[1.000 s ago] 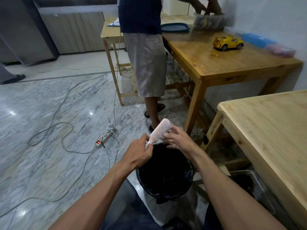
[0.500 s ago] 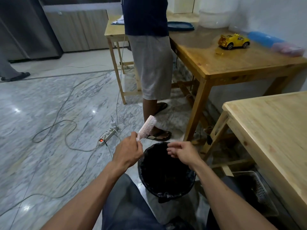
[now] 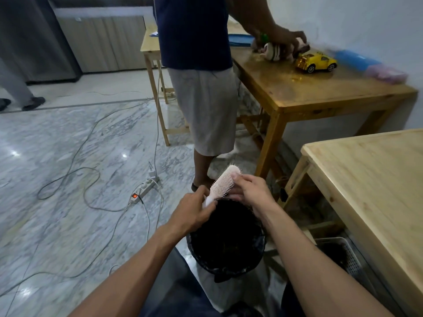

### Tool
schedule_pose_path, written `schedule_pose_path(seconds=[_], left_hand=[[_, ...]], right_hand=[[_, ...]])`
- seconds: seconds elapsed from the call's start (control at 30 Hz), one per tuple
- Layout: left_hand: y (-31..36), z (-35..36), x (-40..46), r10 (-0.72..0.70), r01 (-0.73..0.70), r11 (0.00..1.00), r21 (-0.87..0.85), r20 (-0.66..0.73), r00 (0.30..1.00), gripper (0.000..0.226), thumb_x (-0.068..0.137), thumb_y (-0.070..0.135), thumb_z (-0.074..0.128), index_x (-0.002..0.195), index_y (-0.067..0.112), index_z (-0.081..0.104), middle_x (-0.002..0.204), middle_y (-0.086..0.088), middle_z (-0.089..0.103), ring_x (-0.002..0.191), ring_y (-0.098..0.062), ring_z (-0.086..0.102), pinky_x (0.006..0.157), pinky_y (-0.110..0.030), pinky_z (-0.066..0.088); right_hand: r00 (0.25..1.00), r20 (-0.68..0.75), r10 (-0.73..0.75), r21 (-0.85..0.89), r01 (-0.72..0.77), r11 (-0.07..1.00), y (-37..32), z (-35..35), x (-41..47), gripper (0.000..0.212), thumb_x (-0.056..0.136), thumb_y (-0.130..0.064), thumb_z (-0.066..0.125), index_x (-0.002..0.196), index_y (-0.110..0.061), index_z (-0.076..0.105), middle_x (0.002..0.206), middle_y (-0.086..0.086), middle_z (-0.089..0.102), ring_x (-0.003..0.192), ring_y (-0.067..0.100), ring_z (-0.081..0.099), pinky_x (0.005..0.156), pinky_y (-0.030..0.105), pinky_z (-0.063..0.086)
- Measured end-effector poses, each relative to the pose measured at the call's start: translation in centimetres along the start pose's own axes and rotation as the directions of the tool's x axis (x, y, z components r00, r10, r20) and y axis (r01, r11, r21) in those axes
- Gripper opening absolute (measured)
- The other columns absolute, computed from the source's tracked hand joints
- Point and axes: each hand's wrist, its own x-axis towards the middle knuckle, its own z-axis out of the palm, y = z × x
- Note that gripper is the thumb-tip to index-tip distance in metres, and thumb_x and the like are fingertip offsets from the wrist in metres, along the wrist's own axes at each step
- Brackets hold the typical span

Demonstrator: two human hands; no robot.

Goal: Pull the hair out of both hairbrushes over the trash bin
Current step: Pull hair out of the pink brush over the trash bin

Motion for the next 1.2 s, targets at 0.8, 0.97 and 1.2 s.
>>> schedule_pose_path(seconds=[0.8, 0.97, 1.2], left_hand=[[12.7, -3.6, 3.5, 0.267, -0.261, 0.964, 0.057, -0.230, 0.936, 0.025, 0.086, 0.041, 0.060, 0.104, 0.025, 0.062, 0.083, 0.002, 0.070, 0.074, -0.026, 0.065, 0.065, -0.045, 0.054], [17.9, -2.6, 3.7, 0.412, -0.405, 0.911, 0.077, -0.225, 0.883, 0.038, 0.090, 0.049, 0.062, 0.120, 0.026, 0.065, 0.097, 0.002, 0.075, 0.082, -0.023, 0.070, 0.068, -0.041, 0.055], [26.3, 1.1, 3.6, 0.549, -0.546, 0.836, 0.053, -0.104, 0.830, 0.038, 0.091, 0.047, 0.059, 0.119, 0.021, 0.059, 0.103, 0.004, 0.072, 0.075, -0.014, 0.066, 0.054, -0.025, 0.040]], right_hand=[[0.871, -0.362, -0.331, -0.011, 0.351, 0.936, -16.2, -7.2, -5.9, 0.018, 0.100, -0.017, 0.066, 0.116, -0.010, 0.063, 0.096, 0.015, 0.076, 0.075, 0.019, 0.073, 0.062, 0.025, 0.062], [0.801, -0.464, -0.378, -0.049, 0.403, 0.914, -18.5, -12.5, -8.4, 0.013, 0.098, -0.018, 0.069, 0.108, -0.013, 0.064, 0.096, 0.013, 0.076, 0.074, 0.018, 0.074, 0.062, 0.027, 0.061], [0.634, -0.680, -0.368, -0.101, 0.416, 0.904, -20.0, -22.8, -12.7, 0.023, 0.095, -0.018, 0.071, 0.112, -0.004, 0.069, 0.087, 0.014, 0.076, 0.065, 0.020, 0.072, 0.061, 0.029, 0.061]])
